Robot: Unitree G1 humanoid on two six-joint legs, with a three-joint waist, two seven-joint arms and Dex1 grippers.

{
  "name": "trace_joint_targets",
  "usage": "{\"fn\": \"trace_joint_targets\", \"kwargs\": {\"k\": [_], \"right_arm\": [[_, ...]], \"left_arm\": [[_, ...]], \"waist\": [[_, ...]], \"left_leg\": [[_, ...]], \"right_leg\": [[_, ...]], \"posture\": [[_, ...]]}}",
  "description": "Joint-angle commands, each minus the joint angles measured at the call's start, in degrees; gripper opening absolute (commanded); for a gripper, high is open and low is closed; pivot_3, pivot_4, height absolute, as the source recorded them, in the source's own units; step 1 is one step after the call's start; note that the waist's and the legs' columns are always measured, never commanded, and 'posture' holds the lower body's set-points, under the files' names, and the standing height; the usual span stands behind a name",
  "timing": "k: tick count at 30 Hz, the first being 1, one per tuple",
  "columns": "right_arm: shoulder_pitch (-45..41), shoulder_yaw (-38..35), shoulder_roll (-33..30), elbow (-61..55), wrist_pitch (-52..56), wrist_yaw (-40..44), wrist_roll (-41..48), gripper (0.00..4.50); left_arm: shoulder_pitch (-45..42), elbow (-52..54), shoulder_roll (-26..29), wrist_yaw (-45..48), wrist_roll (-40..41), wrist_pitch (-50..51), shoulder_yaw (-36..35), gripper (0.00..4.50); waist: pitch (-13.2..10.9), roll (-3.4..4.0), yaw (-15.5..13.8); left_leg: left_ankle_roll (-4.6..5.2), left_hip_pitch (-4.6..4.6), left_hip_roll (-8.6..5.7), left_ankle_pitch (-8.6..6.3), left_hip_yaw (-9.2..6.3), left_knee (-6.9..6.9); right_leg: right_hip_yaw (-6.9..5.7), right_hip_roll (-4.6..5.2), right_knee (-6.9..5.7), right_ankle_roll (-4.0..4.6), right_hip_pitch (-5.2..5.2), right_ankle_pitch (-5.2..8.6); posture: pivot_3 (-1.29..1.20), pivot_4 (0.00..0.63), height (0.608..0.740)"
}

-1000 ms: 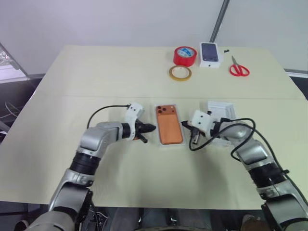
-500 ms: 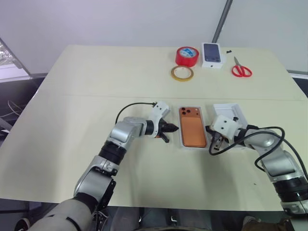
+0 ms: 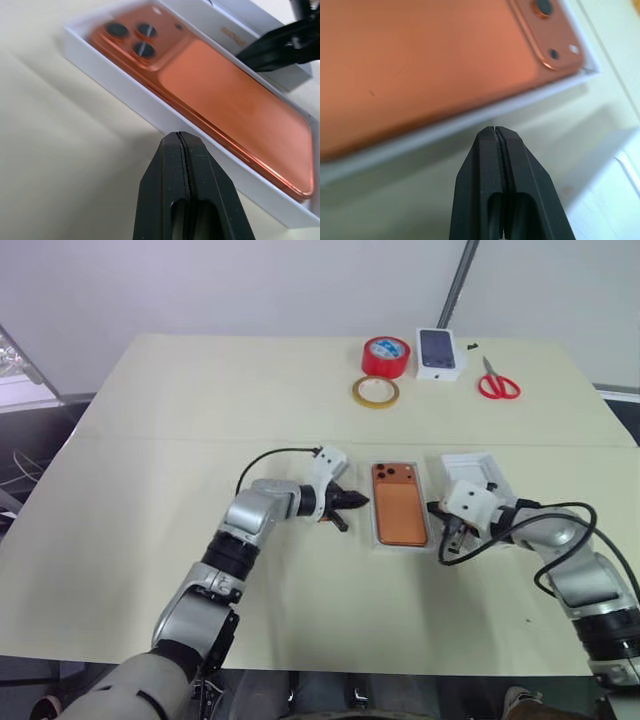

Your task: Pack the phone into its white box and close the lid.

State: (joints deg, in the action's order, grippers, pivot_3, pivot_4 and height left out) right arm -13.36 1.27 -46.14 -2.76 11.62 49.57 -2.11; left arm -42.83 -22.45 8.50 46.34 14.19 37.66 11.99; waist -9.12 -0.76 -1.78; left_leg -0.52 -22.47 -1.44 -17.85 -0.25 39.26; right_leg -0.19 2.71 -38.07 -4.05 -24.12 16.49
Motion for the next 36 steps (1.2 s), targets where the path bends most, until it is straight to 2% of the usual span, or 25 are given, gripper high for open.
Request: {"fn": "trace_joint_targets", "kwargs": {"k": [1,2,3,5,7,10,12,15,17,20,21,26,34,36], "right_arm": [[-0.61,-4.15,-0.58,-2.58,0.82,-0.52,3.01,0.03],[-0.72,-5.28,-0.38,-3.16,3.21,0.32,5.29,0.03],[-1.05,-7.31,0.41,-4.36,7.27,1.1,9.23,0.26],[-0.68,-9.44,0.36,-5.86,9.73,0.87,11.58,0.94],[0.16,-11.03,0.73,-7.36,10.71,-0.44,12.8,1.99],[1.64,-14.09,6.46,-14.07,17.42,-6.07,18.32,3.54],[3.91,-14.03,9.46,-18.31,22.48,-10.11,19.0,4.49],[7.84,-12.5,10.38,-23.15,24.95,-14.23,16.19,4.49],[8.77,-13.78,11.32,-24.73,30.2,-18.58,15.63,4.49],[6.99,-17.68,16.03,-27.13,41.84,-27.33,16.44,4.49],[6.55,-16.94,16.05,-28.23,44.51,-28.76,15.81,4.49],[2.18,-14.75,16.68,-33.33,57.88,-29.7,19.6,4.49],[-9.3,-8.05,5.6,-24.96,69.05,-25.65,21.52,4.49],[-12.65,-7.85,5.05,-20.76,72.14,-25.68,21.68,4.49]], "left_arm": [[-0.34,0.66,1.75,0.15,0.39,-2.3,-2.61,0.0],[-0.04,1.29,2.23,0.55,0.55,-2.61,-2.74,0.0],[0.32,2.41,2.69,1.26,1.44,-2.05,-3.3,0.25],[1.91,5.99,4.54,4.2,2.92,-3.5,-4.01,0.89],[3.43,7.97,6.57,5.69,1.92,-7.83,-3.75,1.95],[6.23,10.28,9.7,8.7,1.81,-14.59,-4.64,3.47],[7.75,11.39,11.13,9.23,2.52,-16.67,-5.79,4.44],[9.95,12.46,13.18,11.36,2.59,-21.12,-6.52,4.44],[11.59,13.0,14.03,12.06,1.96,-27.69,-7.37,4.44],[13.71,12.16,14.8,14.82,2.31,-37.6,-8.85,4.44],[14.1,11.72,15.18,15.74,2.63,-39.2,-9.11,4.44],[14.74,9.48,16.64,20.59,4.48,-45.92,-10.54,4.44],[15.36,7.32,19.16,27.57,5.62,-47.93,-9.64,4.44],[15.91,7.58,18.86,27.58,5.39,-48.46,-9.38,4.44]], "waist": [[0.0,0.0,0.23],[0.0,0.0,0.3],[0.0,0.0,0.34],[0.0,0.0,0.49],[0.0,0.0,0.98],[0.01,0.01,1.23],[0.02,0.03,1.24],[0.04,0.07,1.1],[0.04,0.07,1.08],[0.04,0.07,1.08],[0.04,0.07,1.08],[0.06,0.11,1.57],[0.06,0.12,1.51],[0.06,0.12,1.56]], "left_leg": [[0.0,0.0,0.0,0.0,0.0,0.0],[-0.01,0.0,0.0,0.0,0.0,0.0],[-0.01,0.0,0.0,0.0,0.0,0.0],[-0.01,0.0,0.01,0.0,-0.01,0.0],[-0.01,0.0,0.02,0.01,-0.01,-0.01],[-0.04,0.01,0.05,0.02,-0.03,-0.02],[-0.06,0.06,0.1,0.03,-0.03,-0.05],[0.08,0.05,0.09,-0.05,-0.03,-0.06],[0.19,0.03,0.08,-0.11,-0.02,-0.05],[0.2,0.04,0.09,-0.12,-0.02,-0.05],[0.2,0.04,0.09,-0.12,-0.02,-0.05],[0.26,0.03,0.09,-0.15,-0.01,-0.06],[0.33,0.02,0.08,-0.19,-0.01,-0.06],[0.35,0.02,0.08,-0.19,-0.01,-0.05]], "right_leg": [[0.0,0.0,-0.01,0.0,0.0,0.0],[0.0,0.0,-0.01,0.0,0.0,0.0],[0.0,0.0,-0.01,0.0,0.0,0.0],[0.0,0.0,-0.02,0.0,0.0,0.0],[0.0,0.0,-0.02,0.0,0.0,0.0],[0.0,0.0,-0.03,0.0,0.0,0.0],[0.01,-0.02,-0.07,0.0,0.0,0.0],[0.01,0.0,-0.08,0.0,-0.01,0.0],[0.02,0.01,-0.05,0.0,-0.01,0.0],[0.02,0.03,-0.06,0.01,-0.02,0.0],[0.02,0.02,-0.06,0.01,-0.03,0.0],[0.02,0.02,-0.07,0.01,-0.06,0.0],[0.01,0.01,-0.06,0.01,-0.05,0.0],[0.01,0.01,-0.05,0.01,-0.04,0.0]], "posture": [[0.0,0.15,0.74],[0.0,0.15,0.74],[0.0,0.15,0.74],[0.0,0.15,0.74],[0.0,0.15,0.74],[0.0,0.15,0.74],[0.0,0.15,0.74],[0.0,0.15,0.74],[0.0,0.15,0.74],[0.0,0.15,0.74],[0.0,0.15,0.74],[0.0,0.15,0.74],[0.0,0.15,0.74],[0.0,0.15,0.74]]}}
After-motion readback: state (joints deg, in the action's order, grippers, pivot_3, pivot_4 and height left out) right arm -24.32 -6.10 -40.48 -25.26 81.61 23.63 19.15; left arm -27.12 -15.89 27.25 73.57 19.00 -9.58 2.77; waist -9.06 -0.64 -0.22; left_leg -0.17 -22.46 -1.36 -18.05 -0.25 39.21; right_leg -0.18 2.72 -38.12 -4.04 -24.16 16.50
